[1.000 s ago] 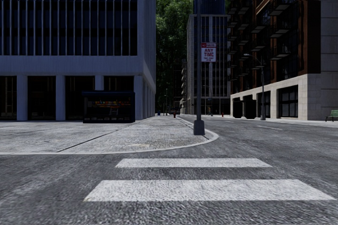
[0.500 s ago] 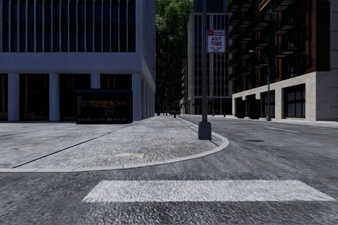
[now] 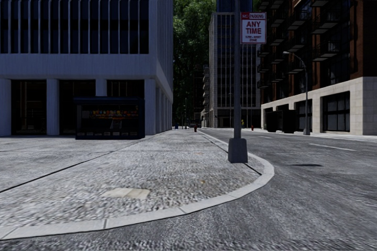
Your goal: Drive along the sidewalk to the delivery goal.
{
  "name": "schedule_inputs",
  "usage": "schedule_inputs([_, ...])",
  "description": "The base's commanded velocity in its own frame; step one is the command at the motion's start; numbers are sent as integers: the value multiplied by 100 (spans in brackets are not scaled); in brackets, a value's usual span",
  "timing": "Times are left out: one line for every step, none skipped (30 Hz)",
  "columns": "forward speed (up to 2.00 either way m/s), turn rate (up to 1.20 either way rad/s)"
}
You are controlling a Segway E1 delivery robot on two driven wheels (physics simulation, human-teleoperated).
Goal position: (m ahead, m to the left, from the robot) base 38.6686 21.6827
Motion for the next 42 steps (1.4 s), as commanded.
schedule_inputs([200,0])
schedule_inputs([200,0])
schedule_inputs([200,11])
schedule_inputs([200,11])
schedule_inputs([186,17])
schedule_inputs([165,20])
schedule_inputs([157,24])
schedule_inputs([154,30])
schedule_inputs([152,36])
schedule_inputs([147,40])
schedule_inputs([142,41])
schedule_inputs([140,46])
schedule_inputs([138,49])
schedule_inputs([137,51])
schedule_inputs([136,52])
schedule_inputs([136,52])
schedule_inputs([135,53])
schedule_inputs([135,54])
schedule_inputs([135,55])
schedule_inputs([135,55])
schedule_inputs([135,55])
schedule_inputs([135,55])
schedule_inputs([135,55])
schedule_inputs([135,55])
schedule_inputs([135,55])
schedule_inputs([135,56])
schedule_inputs([135,56])
schedule_inputs([135,56])
schedule_inputs([135,57])
schedule_inputs([135,57])
schedule_inputs([135,57])
schedule_inputs([135,57])
schedule_inputs([135,57])
schedule_inputs([135,57])
schedule_inputs([135,57])
schedule_inputs([135,57])
schedule_inputs([135,57])
schedule_inputs([135,57])
schedule_inputs([135,57])
schedule_inputs([135,57])
schedule_inputs([135,51])
schedule_inputs([135,49])
